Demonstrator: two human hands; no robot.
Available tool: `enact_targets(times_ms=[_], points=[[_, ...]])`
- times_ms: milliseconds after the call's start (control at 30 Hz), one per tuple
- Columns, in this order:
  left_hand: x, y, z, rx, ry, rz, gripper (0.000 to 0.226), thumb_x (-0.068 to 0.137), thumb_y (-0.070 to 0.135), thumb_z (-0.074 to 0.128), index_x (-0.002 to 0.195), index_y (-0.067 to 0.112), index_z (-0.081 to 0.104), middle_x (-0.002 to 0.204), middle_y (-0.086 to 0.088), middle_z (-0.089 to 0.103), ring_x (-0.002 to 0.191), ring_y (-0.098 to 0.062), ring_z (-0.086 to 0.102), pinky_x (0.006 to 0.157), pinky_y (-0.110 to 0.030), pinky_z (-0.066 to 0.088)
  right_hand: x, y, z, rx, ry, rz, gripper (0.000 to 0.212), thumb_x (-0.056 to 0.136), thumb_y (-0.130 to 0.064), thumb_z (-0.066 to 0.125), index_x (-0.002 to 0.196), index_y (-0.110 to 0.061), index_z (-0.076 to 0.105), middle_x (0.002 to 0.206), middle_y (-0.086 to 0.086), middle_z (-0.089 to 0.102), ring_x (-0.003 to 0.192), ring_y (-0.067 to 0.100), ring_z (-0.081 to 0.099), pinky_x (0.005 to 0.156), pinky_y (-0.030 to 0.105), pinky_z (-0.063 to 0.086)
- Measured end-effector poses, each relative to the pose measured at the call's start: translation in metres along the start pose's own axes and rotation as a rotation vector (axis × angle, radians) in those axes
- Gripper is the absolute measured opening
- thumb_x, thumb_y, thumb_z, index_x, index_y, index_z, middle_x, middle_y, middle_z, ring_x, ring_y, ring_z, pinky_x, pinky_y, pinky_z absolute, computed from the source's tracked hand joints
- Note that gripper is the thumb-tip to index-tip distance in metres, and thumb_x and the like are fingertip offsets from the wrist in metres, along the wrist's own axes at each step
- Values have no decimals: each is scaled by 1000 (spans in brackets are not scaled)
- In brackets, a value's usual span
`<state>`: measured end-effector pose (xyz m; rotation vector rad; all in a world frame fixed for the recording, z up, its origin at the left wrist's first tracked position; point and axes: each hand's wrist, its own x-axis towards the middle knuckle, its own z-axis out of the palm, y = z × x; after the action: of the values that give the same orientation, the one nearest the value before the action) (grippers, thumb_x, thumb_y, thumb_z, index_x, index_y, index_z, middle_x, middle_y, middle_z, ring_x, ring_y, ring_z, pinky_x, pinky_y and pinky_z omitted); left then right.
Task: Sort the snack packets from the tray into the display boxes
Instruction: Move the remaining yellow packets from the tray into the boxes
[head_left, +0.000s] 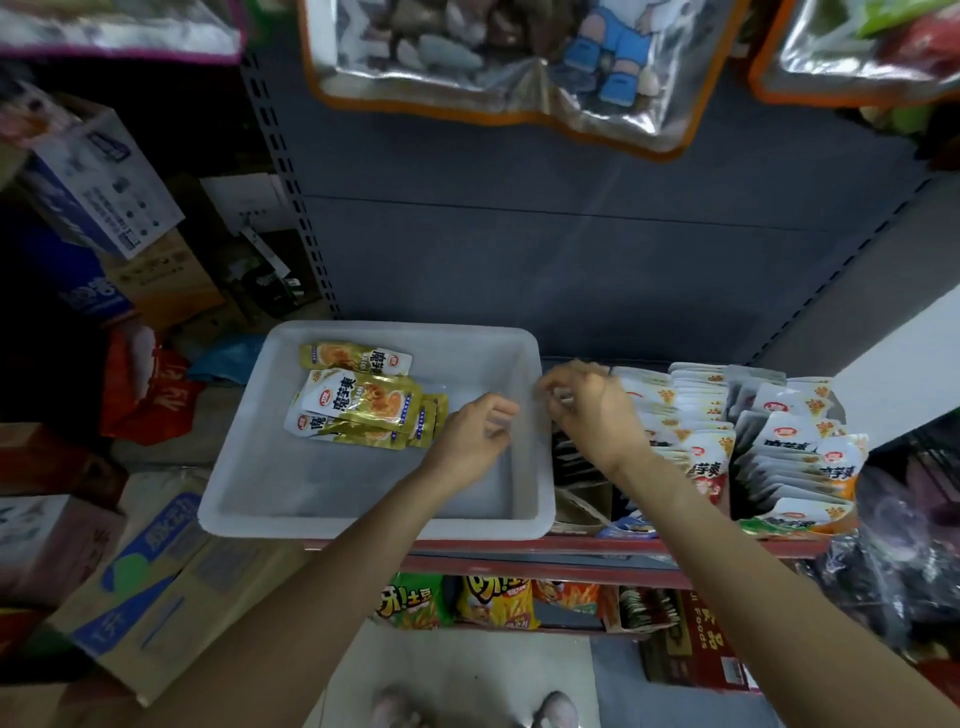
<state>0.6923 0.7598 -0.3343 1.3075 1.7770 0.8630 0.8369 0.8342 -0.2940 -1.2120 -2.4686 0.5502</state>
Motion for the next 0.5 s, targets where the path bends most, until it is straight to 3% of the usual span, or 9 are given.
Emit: enact_targets(times_ms=[167,333,400,500], points=[[-12,-55,-46,-53,158,-190,25,86,-10,53,110,-10,58,113,-22,62,103,-30,60,83,-23,43,3,-59,51,61,-208,-85,23,87,-5,54,107,-9,66,109,12,63,106,28,54,86,25,36],[-24,-99,-97,43,235,-343,28,89,7,56,116,4,62,112,-8,62,109,-25,57,82,-27,40,28,-88,127,40,-392,16,46,88,-5,52,133,-15,50,132,13,53,120,28,48,96,30,38],[-22,-114,-114,32,275,-405,28,87,13,58,115,9,62,110,-7,63,106,-27,58,78,-28,42,37,-97,154,-8,-462,52,56,91,-10,51,143,-19,34,145,10,39,131,24,39,105,31,36],[-14,-127,-132,18,314,-508,26,82,10,58,108,4,60,104,-17,65,98,-32,62,66,-30,43,51,-111,173,-27,-544,104,72,93,-19,52,151,-23,10,158,-3,6,145,18,11,115,36,15]])
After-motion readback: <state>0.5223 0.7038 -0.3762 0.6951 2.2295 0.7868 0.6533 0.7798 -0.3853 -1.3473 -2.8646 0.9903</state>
